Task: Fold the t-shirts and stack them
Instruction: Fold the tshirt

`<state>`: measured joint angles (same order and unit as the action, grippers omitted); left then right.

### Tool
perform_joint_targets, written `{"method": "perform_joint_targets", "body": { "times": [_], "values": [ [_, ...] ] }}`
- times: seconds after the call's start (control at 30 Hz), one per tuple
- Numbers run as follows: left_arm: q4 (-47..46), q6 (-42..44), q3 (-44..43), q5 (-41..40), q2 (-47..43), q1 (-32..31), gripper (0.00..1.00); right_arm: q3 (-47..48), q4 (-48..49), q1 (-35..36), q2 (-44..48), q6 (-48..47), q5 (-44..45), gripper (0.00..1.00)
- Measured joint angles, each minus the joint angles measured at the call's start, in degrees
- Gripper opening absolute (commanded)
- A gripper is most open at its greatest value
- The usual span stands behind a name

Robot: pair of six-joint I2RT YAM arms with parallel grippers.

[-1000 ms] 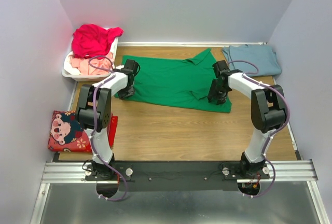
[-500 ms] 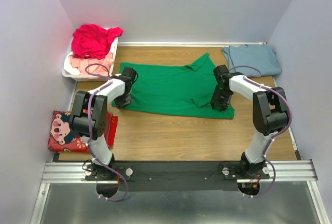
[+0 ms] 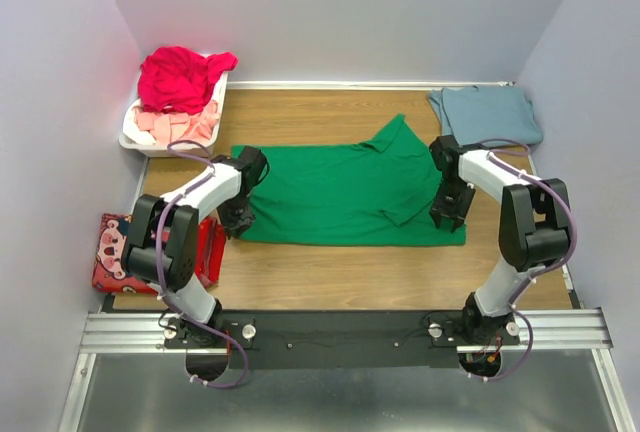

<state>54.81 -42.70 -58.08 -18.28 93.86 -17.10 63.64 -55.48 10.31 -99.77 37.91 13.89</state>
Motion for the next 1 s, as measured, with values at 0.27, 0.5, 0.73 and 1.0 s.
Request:
{"method": "perform_joint_targets", "body": {
  "times": [0.27, 0.5, 0.73, 1.0],
  "values": [
    [4.98, 0.15, -11.85, -2.1, -5.79, -0.55, 0.31, 4.39, -1.51, -0.28, 2.47, -1.18, 0.92, 0.49],
    [0.37, 2.69, -14.86, -1.11, -4.92, -0.55, 0.27, 6.62, 0.55, 0.39, 4.44, -3.76, -3.72, 0.49],
    [-4.61, 5.2, -17.44, 1.22, 1.14, -0.55, 0.27, 5.46, 4.87, 6.19, 5.51, -4.42, -11.34, 0.46],
    [-6.82, 7.19, -19.76, 1.7, 3.65, -0.55, 0.26, 2.54, 8.35, 10.25, 5.29, -4.04, -15.58, 0.26]
  ]
}}
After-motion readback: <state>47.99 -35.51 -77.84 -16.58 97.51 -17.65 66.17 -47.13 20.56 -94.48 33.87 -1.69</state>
